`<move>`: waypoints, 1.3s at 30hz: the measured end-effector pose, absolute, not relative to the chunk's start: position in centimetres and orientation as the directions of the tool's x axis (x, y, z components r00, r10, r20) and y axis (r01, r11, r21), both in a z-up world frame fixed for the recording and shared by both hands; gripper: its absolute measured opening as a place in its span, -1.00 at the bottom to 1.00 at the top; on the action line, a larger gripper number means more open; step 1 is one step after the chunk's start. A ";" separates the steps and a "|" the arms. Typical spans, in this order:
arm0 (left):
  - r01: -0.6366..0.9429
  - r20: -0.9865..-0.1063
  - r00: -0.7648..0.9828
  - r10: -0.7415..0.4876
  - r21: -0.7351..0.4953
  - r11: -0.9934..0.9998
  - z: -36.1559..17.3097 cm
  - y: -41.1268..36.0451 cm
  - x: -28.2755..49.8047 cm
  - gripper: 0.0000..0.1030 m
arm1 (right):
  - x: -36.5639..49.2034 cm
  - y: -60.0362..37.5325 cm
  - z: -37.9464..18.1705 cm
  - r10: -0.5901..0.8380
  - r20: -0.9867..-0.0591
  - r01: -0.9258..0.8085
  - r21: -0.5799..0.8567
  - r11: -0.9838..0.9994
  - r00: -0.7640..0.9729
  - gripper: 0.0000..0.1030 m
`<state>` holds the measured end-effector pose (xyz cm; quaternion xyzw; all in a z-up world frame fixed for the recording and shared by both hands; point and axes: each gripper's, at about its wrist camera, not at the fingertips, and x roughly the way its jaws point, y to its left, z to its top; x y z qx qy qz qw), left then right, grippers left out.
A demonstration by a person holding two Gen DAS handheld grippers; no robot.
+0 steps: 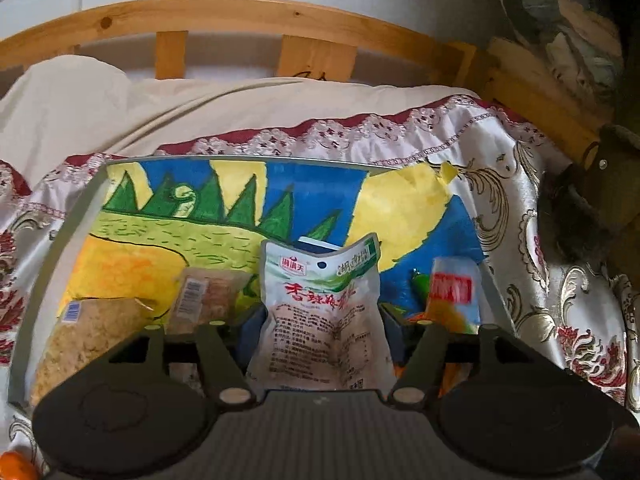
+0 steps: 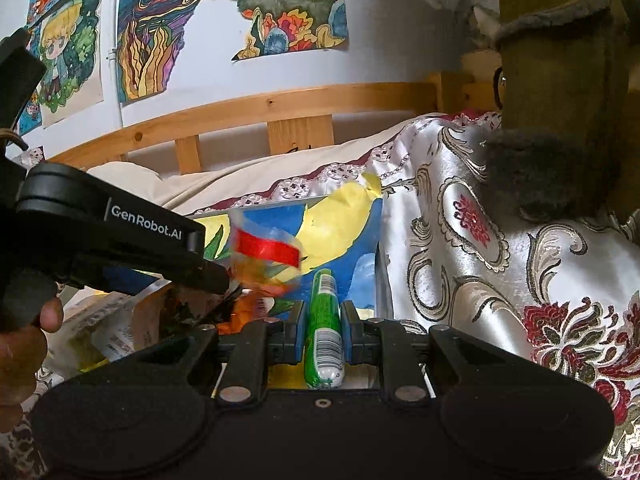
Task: Organize snacks
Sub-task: 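Open both tools to drop the white pack and green sausage into the tray, then raise both open tools and move back over the remaining snacks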
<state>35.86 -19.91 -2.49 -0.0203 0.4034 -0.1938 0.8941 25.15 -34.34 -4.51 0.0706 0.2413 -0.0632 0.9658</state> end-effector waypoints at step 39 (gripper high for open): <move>0.163 -0.447 0.867 -0.220 -0.161 0.973 8.1 -3.5 13.8 0.99 | 8.1 -26.1 9.5 -0.051 -0.256 0.053 0.000 0.999 0.965 0.99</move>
